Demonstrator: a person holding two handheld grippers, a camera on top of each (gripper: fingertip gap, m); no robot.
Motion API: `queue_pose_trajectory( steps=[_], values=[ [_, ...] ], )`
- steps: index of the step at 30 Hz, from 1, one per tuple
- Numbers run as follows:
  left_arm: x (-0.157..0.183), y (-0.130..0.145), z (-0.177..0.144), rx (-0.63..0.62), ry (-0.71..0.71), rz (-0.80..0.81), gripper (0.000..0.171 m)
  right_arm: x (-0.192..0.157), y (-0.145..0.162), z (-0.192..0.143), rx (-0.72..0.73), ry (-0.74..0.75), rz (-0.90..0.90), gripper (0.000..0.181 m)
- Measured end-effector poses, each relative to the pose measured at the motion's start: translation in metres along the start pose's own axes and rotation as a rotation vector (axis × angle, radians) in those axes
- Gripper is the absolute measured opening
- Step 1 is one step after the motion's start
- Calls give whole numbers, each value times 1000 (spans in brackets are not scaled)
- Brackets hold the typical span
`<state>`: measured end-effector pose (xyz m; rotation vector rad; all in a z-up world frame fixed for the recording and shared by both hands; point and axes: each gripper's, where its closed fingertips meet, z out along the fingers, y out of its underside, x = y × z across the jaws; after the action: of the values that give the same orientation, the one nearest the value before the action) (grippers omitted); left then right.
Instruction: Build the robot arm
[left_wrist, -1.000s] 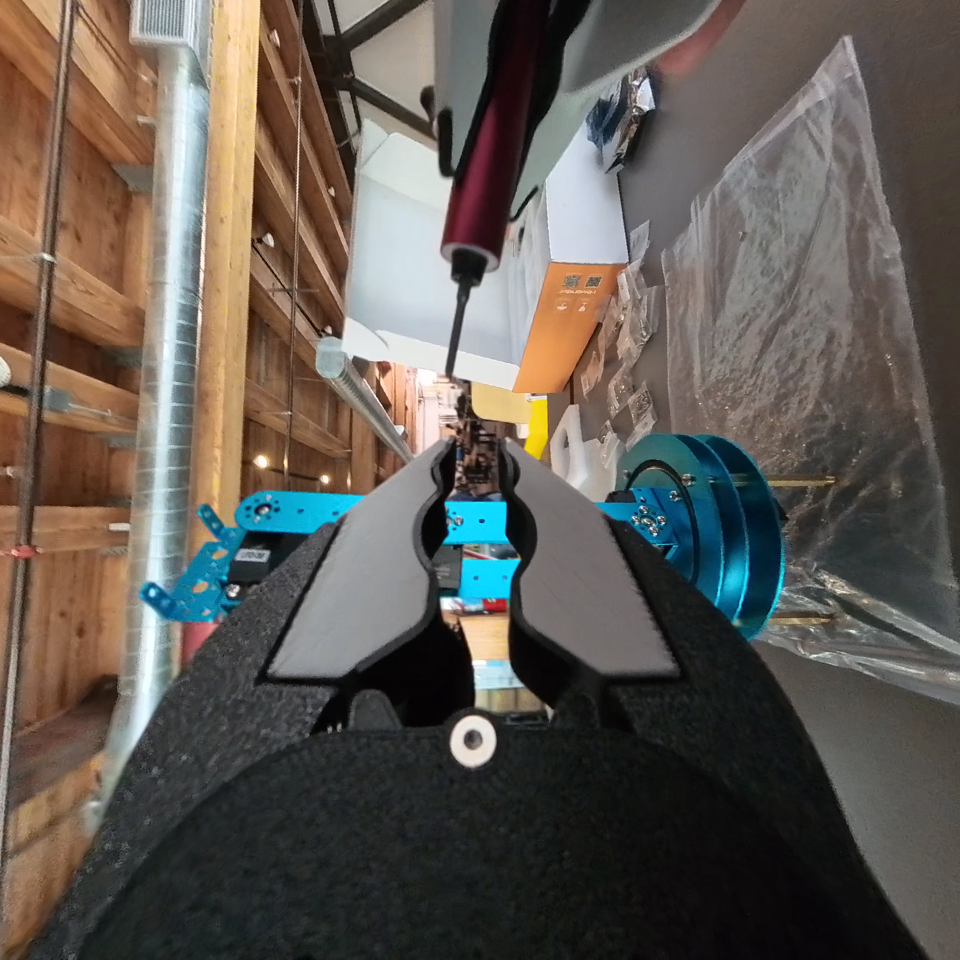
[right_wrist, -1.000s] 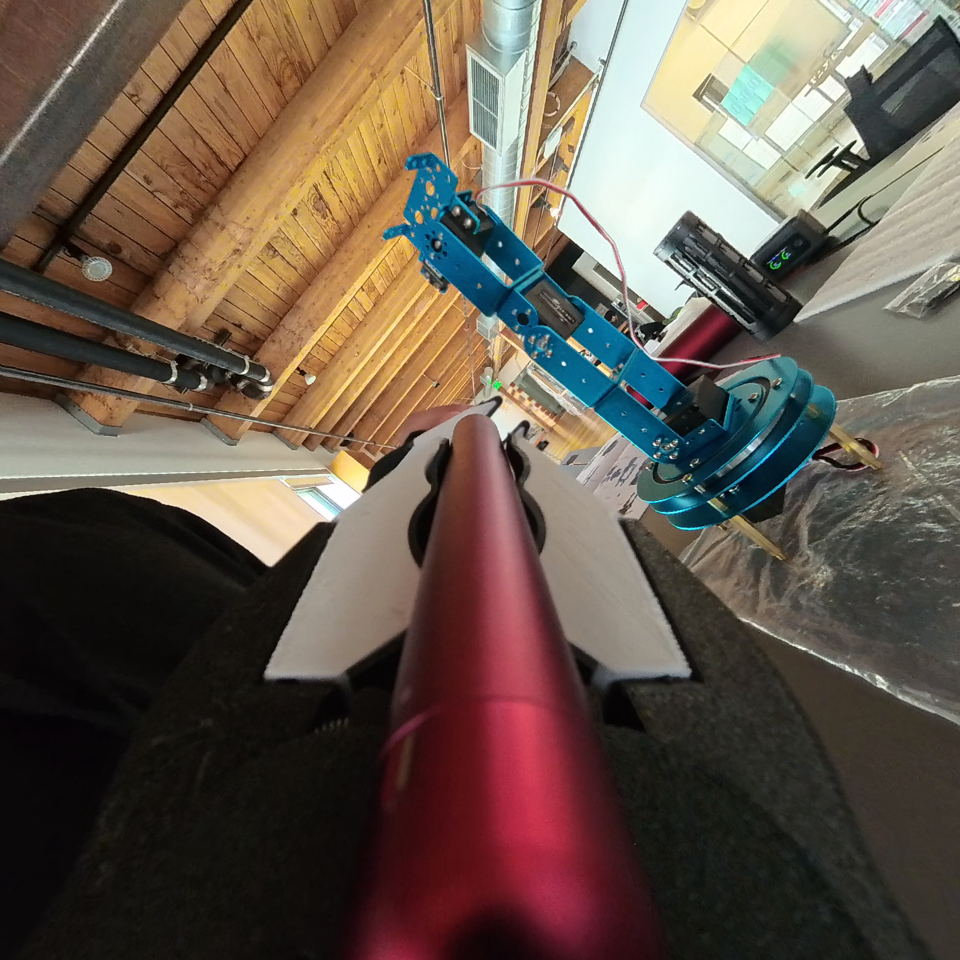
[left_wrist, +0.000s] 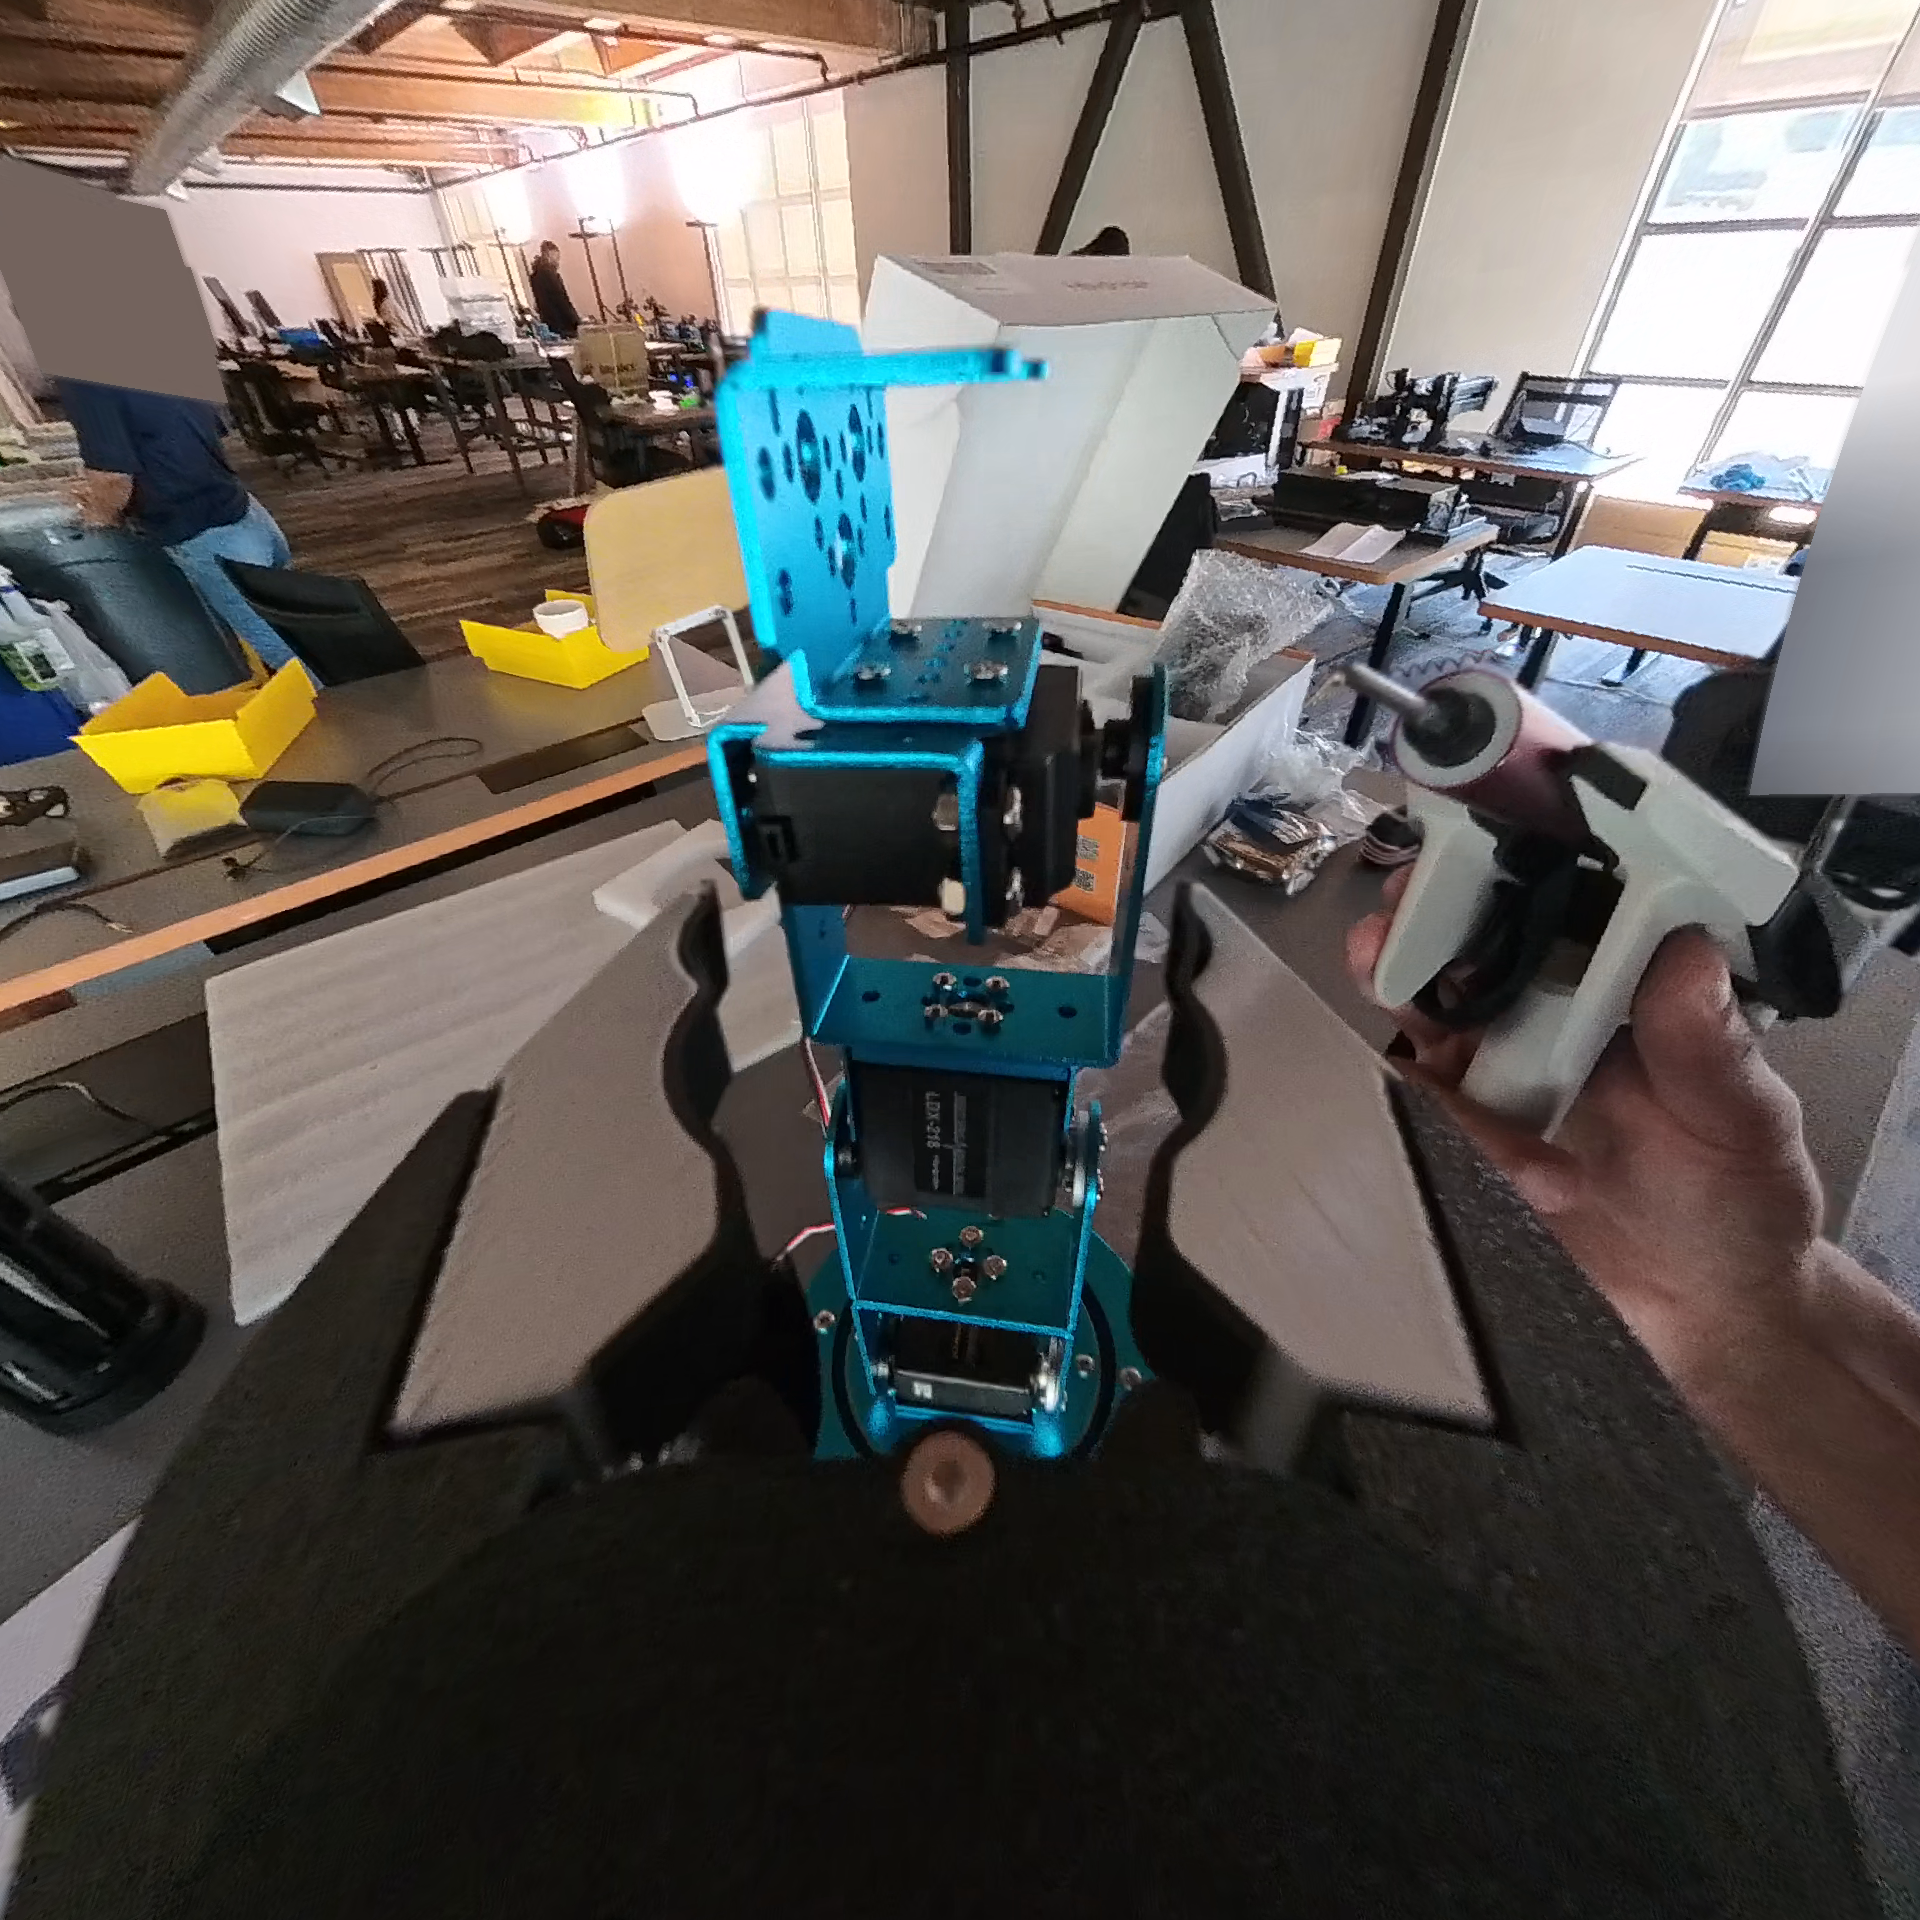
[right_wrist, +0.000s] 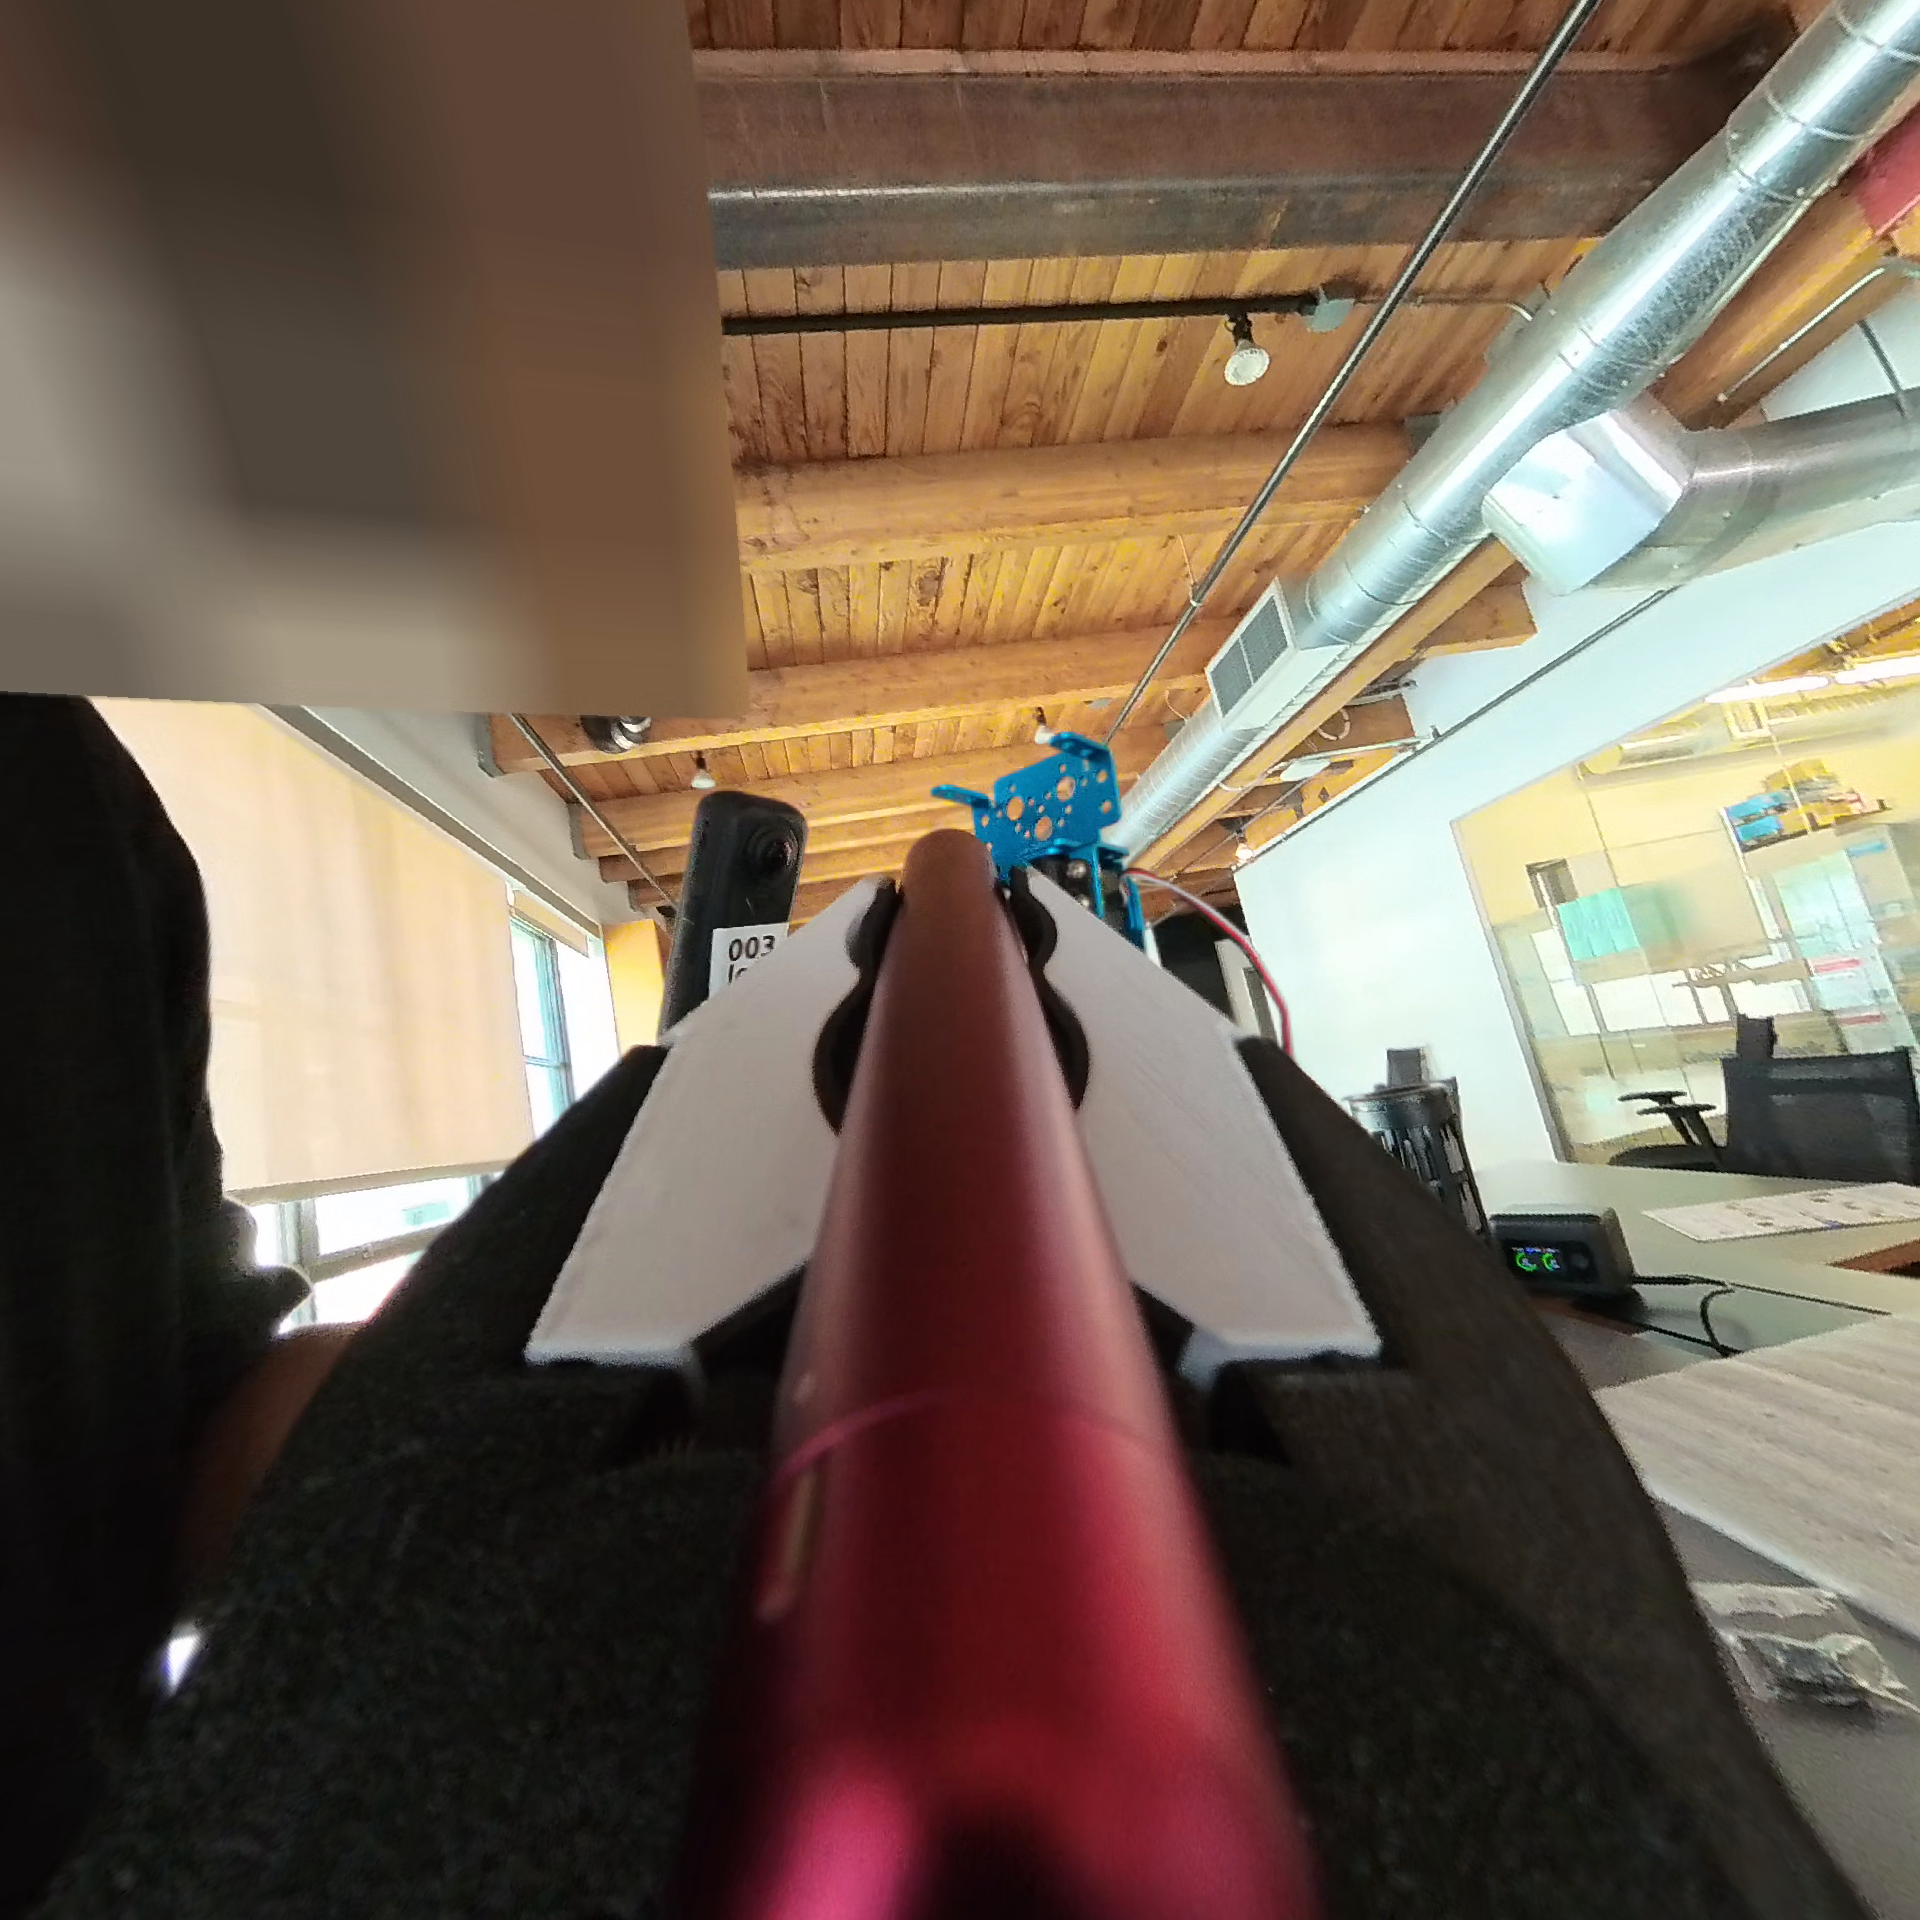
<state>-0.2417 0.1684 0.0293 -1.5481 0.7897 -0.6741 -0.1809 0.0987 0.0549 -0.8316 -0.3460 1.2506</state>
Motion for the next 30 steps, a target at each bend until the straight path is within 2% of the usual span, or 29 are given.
queue_pose_trajectory(
  steps=[3,14,17,22,30],
  values=[
    [2,-2,-1,34,9,7,65,4,1,2,33,-27,0,21],
    [2,0,-2,42,-2,-26,65,7,6,10,67,-42,28,22],
    [0,11,-4,-6,-53,46,85,10,7,7,78,-10,50,22],
    [10,13,-16,2,-83,157,82,5,10,6,115,15,45,22],
    [1,1,-13,42,-117,76,89,-2,24,5,226,37,72,22]
  ],
)
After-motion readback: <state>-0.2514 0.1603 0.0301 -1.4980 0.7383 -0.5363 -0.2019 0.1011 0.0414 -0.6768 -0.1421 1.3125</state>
